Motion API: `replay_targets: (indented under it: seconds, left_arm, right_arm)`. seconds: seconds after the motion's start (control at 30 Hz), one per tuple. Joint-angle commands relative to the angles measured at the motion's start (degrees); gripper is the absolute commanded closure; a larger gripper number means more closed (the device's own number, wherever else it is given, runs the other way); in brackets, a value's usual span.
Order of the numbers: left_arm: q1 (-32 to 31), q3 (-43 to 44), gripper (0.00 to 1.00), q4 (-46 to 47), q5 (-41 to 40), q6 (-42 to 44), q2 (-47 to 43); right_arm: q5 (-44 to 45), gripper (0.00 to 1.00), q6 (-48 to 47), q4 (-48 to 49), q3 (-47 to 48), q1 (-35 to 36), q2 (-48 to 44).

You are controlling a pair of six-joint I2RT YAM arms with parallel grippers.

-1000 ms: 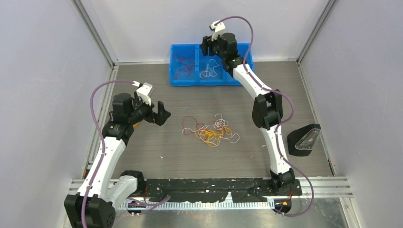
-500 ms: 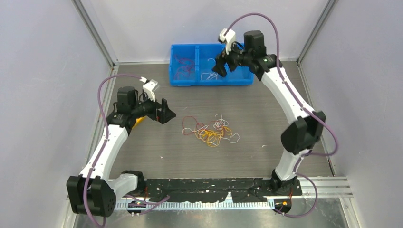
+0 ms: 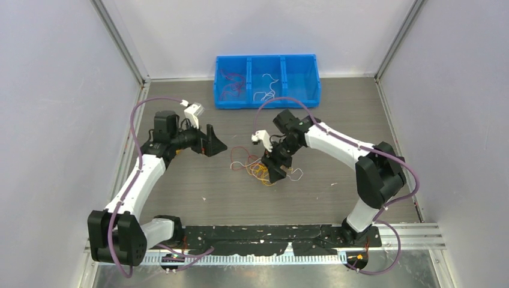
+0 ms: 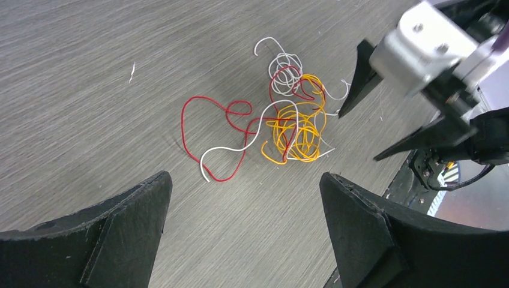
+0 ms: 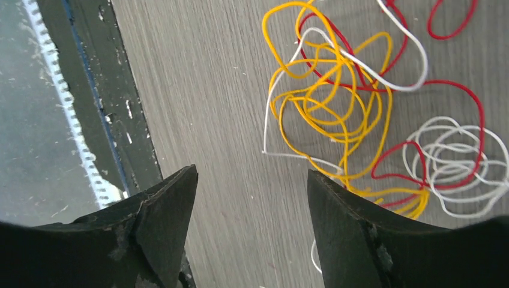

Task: Untangle the cables

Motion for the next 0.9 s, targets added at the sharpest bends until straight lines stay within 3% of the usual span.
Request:
replay_targets:
  seconds: [0.0, 0.2, 0.4, 0.47, 0.57, 0.87]
  left_arm:
    - [-0.31, 0.55, 0.04, 1.35, -0.09, -0.7, -1.52]
    - [-0.27, 0.81, 0.03, -1.17, -1.4, 0.58, -2.65]
    - [-0.3, 0.72, 0.03, -2.38, -2.39, 1.73, -3.7]
    - [-0.27, 0.94, 0.03, -2.41, -2.4, 2.03, -3.95]
    - [-0.26, 1.14, 0.03, -2.04, -1.83, 2.68, -3.87]
    - [-6.13, -1.55, 0.01, 8.98, 1.63, 8.55, -10.99]
  right_arm:
    - [3.78, 0.27, 3.37, 13.33, -3.55, 2.92, -1.64]
    - [8.42, 0.32, 7.31, 23.01, -3.98, 4.46, 2.13]
    - [9.18, 0.5, 8.13, 26.43, -4.21, 5.23, 4.79]
    - [8.7, 0.62, 7.39, 25.48, -4.27, 5.34, 4.7]
    - [7.65, 0.91, 6.23, 22.53, -4.05, 5.36, 2.99]
    - [-1.78, 0.95, 9.14, 18.78, 3.33, 5.36, -13.08]
